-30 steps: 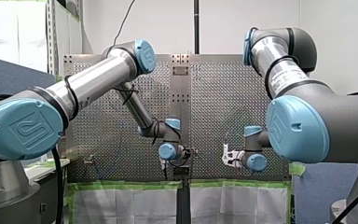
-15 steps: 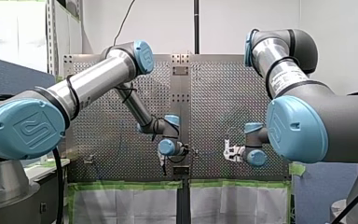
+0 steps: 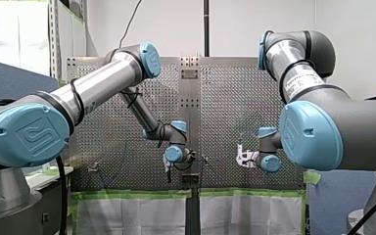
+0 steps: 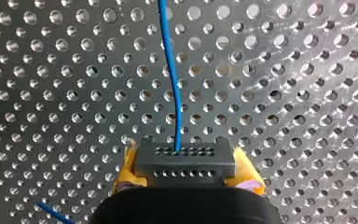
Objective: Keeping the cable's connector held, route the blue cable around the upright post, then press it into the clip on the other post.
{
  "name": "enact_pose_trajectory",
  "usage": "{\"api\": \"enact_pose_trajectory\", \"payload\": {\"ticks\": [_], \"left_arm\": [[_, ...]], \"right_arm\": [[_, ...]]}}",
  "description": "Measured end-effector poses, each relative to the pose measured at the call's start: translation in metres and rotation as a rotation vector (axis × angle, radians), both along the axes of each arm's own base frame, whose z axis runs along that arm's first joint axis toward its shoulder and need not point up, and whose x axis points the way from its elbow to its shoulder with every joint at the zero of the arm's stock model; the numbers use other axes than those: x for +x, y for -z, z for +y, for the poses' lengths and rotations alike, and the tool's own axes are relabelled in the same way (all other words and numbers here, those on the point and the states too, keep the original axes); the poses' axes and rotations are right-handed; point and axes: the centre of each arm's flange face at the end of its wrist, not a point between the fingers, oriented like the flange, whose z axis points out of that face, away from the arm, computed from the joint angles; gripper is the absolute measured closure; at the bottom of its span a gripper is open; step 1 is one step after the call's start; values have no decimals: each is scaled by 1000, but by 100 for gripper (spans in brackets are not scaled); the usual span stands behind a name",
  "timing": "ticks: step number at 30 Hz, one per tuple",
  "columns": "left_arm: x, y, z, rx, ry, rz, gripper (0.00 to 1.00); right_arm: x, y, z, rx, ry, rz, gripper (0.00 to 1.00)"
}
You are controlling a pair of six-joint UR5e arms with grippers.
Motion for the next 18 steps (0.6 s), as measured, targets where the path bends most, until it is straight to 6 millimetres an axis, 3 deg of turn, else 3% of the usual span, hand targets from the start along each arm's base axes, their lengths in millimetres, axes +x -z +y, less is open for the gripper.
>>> {"api": "enact_pose_trajectory", "payload": {"ticks": [3, 4, 5, 6, 7, 18], "left_arm": [[-2, 0, 1, 37, -17, -3, 47], [-3, 1, 1, 52, -19, -2, 40], [-4, 1, 0, 62, -16, -1, 19], [-5, 1, 0, 73, -12, 1, 19], [-5, 2, 1, 82, -7, 3, 0], [-16, 6, -4, 189, 39, 23, 0]], "right_arm": [[-1, 0, 0, 1, 2, 1, 100], [-2, 0, -1, 1, 2, 0, 100], [-2, 0, -1, 2, 3, 0, 100], [-2, 0, -1, 2, 3, -1, 100], [-2, 0, -1, 2, 3, -2, 100], [-4, 1, -1, 8, -2, -3, 100]]}}
